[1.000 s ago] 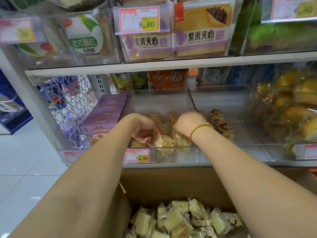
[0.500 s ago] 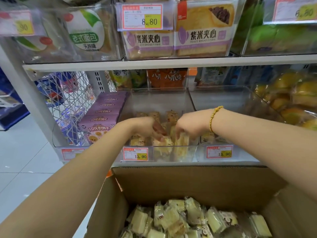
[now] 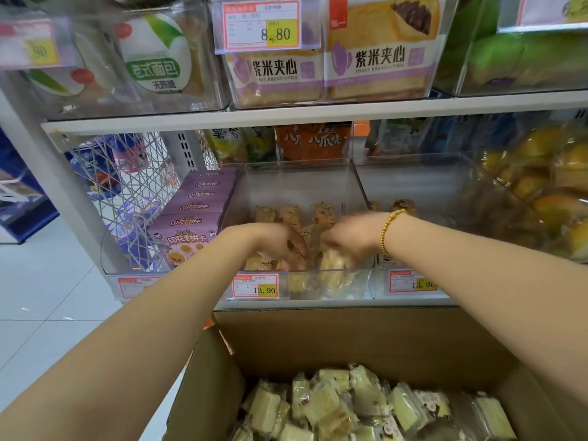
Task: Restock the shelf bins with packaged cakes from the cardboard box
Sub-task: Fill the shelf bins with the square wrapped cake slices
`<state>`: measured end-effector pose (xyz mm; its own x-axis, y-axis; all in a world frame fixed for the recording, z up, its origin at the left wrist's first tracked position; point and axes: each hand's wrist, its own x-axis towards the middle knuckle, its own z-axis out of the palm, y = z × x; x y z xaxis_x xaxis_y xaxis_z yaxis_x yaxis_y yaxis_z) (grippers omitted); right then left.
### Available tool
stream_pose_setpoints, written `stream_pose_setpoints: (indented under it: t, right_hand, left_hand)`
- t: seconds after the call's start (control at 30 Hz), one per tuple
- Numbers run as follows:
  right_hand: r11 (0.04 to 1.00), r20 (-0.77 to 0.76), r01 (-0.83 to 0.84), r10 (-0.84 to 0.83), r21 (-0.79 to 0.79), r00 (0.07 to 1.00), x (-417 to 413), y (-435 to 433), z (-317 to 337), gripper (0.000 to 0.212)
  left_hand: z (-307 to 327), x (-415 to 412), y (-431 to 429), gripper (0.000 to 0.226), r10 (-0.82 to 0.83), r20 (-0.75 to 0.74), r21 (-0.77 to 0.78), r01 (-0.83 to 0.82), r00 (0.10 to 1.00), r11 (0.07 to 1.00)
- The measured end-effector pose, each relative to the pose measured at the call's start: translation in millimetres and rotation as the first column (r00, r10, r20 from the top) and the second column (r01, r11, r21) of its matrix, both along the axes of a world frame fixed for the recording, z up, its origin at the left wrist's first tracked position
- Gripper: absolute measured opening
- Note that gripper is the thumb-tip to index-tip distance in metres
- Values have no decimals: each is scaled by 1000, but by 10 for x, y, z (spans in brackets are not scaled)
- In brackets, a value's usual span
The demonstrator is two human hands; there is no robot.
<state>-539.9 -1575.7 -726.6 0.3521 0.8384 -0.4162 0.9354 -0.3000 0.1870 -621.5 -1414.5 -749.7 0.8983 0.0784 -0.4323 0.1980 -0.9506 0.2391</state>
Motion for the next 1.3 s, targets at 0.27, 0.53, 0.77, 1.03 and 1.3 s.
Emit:
stream_pose_setpoints:
  t: [0.27, 0.53, 0.77, 1.03, 1.3]
  right_hand:
    - [997, -9, 77, -76, 26, 997, 42, 70, 257, 57]
    - [992, 91, 34, -45, 123, 995, -75, -62, -101, 29]
    - [998, 6, 43, -42, -48, 999, -15, 24, 2, 20]
    - [992, 102, 106, -99, -64, 990, 27, 170, -390, 15]
    - [980, -85, 148, -160, -135, 983, 106, 311, -352, 23]
  left_hand:
    - [24, 56, -58, 41, 6, -81, 73, 0, 997, 997]
    - [-8, 74, -186, 39, 19, -63, 144, -9, 998, 990]
    - [-56, -27, -188, 39, 79, 69, 60, -84, 994, 995]
    - [-243, -3, -146, 54, 93, 79, 50, -97, 993, 994]
    - [-72, 171, 80, 35, 253, 69, -185, -237, 965, 954]
